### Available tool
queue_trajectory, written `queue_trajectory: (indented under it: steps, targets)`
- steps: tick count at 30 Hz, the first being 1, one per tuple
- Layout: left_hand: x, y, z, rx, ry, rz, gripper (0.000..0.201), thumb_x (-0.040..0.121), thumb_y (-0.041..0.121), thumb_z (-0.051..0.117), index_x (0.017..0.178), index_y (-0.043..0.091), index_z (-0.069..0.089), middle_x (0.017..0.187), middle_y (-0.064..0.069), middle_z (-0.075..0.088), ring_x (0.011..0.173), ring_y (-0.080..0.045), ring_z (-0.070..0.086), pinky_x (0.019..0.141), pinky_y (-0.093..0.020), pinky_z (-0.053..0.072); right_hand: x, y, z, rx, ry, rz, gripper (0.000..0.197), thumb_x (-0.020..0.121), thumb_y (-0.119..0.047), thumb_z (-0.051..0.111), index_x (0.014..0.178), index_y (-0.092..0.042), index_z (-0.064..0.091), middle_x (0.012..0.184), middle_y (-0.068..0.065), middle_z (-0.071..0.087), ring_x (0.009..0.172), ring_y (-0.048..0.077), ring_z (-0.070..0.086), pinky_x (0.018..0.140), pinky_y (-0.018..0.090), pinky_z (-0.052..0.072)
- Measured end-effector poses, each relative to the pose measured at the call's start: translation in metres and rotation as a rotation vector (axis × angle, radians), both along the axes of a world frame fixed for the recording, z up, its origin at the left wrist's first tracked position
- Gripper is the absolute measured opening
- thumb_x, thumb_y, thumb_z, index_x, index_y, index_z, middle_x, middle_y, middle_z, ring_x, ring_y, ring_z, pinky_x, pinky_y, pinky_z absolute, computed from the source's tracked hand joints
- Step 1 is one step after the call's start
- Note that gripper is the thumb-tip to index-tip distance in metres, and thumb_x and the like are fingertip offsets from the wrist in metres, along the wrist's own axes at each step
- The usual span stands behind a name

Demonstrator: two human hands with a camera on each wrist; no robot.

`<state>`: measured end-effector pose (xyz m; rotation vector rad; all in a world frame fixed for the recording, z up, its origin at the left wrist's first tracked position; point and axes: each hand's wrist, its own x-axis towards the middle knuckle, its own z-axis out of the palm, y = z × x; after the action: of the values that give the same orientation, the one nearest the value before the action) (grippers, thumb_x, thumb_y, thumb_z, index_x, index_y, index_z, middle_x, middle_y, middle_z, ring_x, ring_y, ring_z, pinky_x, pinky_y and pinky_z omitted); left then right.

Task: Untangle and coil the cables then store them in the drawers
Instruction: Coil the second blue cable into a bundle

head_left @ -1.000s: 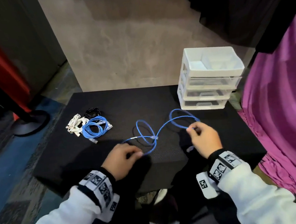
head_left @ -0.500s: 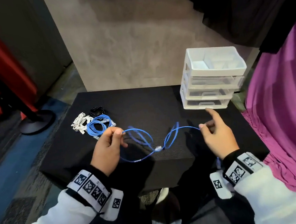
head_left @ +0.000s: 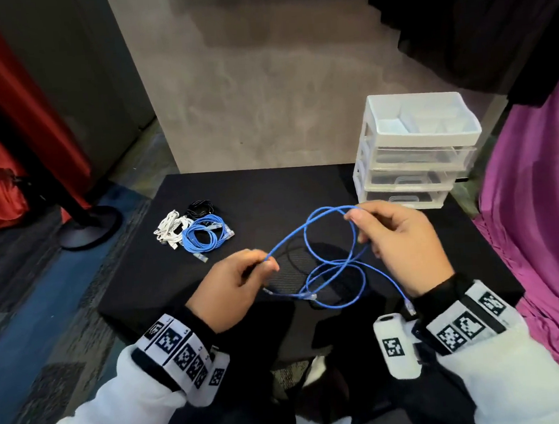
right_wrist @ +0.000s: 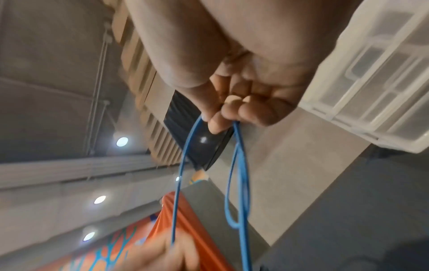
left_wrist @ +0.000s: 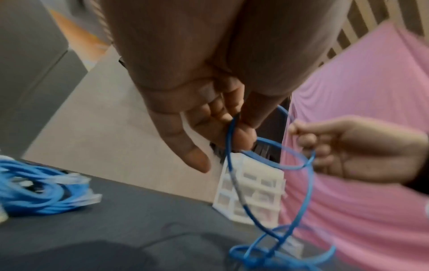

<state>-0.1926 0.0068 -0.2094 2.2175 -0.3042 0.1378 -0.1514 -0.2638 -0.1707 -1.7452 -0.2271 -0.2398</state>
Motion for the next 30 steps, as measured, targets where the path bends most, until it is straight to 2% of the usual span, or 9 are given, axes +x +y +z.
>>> queue_trajectory:
  steps: [2, 4, 7, 10, 14, 19, 22, 26, 30]
  targets:
    - [-0.002, 0.01, -0.008, 0.043, -0.048, 0.035, 0.016, 0.101, 0.029, 0.059, 0.094, 0.027, 0.073, 0.091, 0.013, 0.069, 0.09, -0.007, 0.067, 0.089, -0.036, 0.053, 0.001, -0.01, 0.004, -0.063, -0.026, -0.029, 0.012, 0.097, -0.02, 0.069, 0.09, -0.019, 0.079, 0.062, -0.008, 0.063, 0.055, 0.001, 0.05, 0.06, 0.012, 0.04]
    - [-0.002, 0.014, -0.007, 0.062, -0.062, 0.072, 0.018, 0.103, 0.02, 0.055, 0.093, 0.026, 0.069, 0.087, 0.01, 0.069, 0.083, -0.007, 0.067, 0.084, -0.039, 0.055, 0.0, -0.015, 0.005, -0.124, -0.038, -0.03, 0.009, 0.095, -0.023, 0.071, 0.092, -0.022, 0.08, 0.071, -0.009, 0.071, 0.062, 0.003, 0.057, 0.069, 0.017, 0.045]
    - [0.0, 0.015, 0.001, -0.002, -0.065, 0.15, 0.017, 0.105, 0.019, 0.048, 0.095, 0.025, 0.06, 0.085, 0.003, 0.066, 0.074, -0.014, 0.066, 0.07, -0.04, 0.059, -0.004, -0.019, 0.003, -0.231, -0.041, 0.019, 0.013, 0.096, -0.03, 0.07, 0.09, -0.023, 0.079, 0.076, 0.01, 0.069, 0.071, 0.027, 0.059, 0.073, 0.037, 0.049]
    - [0.003, 0.016, 0.009, -0.056, -0.101, 0.185, 0.019, 0.103, 0.014, 0.051, 0.097, 0.028, 0.062, 0.095, 0.007, 0.068, 0.082, -0.012, 0.072, 0.075, -0.038, 0.061, -0.008, -0.019, 0.003, -0.27, -0.057, 0.101, 0.015, 0.097, -0.031, 0.067, 0.091, -0.021, 0.077, 0.076, 0.019, 0.062, 0.069, 0.032, 0.052, 0.072, 0.043, 0.047]
    - [0.003, 0.002, 0.02, -0.422, -0.038, 0.346, 0.027, 0.104, 0.011, 0.052, 0.092, 0.03, 0.066, 0.096, 0.001, 0.071, 0.089, -0.019, 0.077, 0.079, -0.038, 0.061, -0.012, -0.015, -0.002, -0.266, -0.005, 0.18, 0.015, 0.1, -0.029, 0.064, 0.093, -0.024, 0.076, 0.071, 0.015, 0.062, 0.063, 0.023, 0.052, 0.07, 0.038, 0.047]
    - [0.001, -0.021, 0.037, -0.789, -0.099, 0.439, 0.016, 0.107, 0.012, 0.048, 0.102, 0.014, 0.063, 0.101, -0.01, 0.065, 0.091, -0.02, 0.077, 0.076, -0.029, 0.063, -0.02, -0.005, -0.012, -0.293, 0.123, 0.296, 0.02, 0.102, -0.026, 0.06, 0.089, -0.023, 0.074, 0.066, 0.005, 0.069, 0.058, 0.007, 0.054, 0.062, 0.024, 0.041]
    - [0.001, -0.032, 0.043, -0.949, -0.049, 0.436, 0.015, 0.107, 0.013, 0.047, 0.105, 0.01, 0.062, 0.099, -0.011, 0.062, 0.093, -0.024, 0.077, 0.074, -0.029, 0.063, -0.026, 0.006, -0.018, -0.238, 0.186, 0.333, 0.021, 0.104, -0.023, 0.057, 0.09, -0.02, 0.073, 0.074, 0.005, 0.074, 0.066, 0.015, 0.057, 0.06, 0.024, 0.042]
    - [-0.001, -0.048, 0.044, -1.221, 0.141, 0.402, 0.014, 0.107, 0.013, 0.047, 0.101, 0.01, 0.059, 0.09, -0.006, 0.057, 0.089, -0.024, 0.077, 0.069, -0.028, 0.063, -0.032, 0.018, -0.024, 0.002, 0.269, 0.305, 0.02, 0.106, -0.016, 0.052, 0.101, -0.009, 0.07, 0.085, 0.01, 0.076, 0.073, 0.015, 0.059, 0.052, 0.025, 0.045]
    - [-0.006, -0.064, 0.034, -1.292, 0.216, 0.415, 0.014, 0.108, 0.011, 0.045, 0.1, 0.01, 0.056, 0.087, -0.005, 0.057, 0.093, -0.028, 0.077, 0.075, -0.033, 0.064, -0.035, 0.028, -0.023, 0.257, 0.258, 0.295, 0.016, 0.104, -0.011, 0.055, 0.117, -0.01, 0.066, 0.089, 0.012, 0.072, 0.073, 0.021, 0.057, 0.052, 0.025, 0.046]
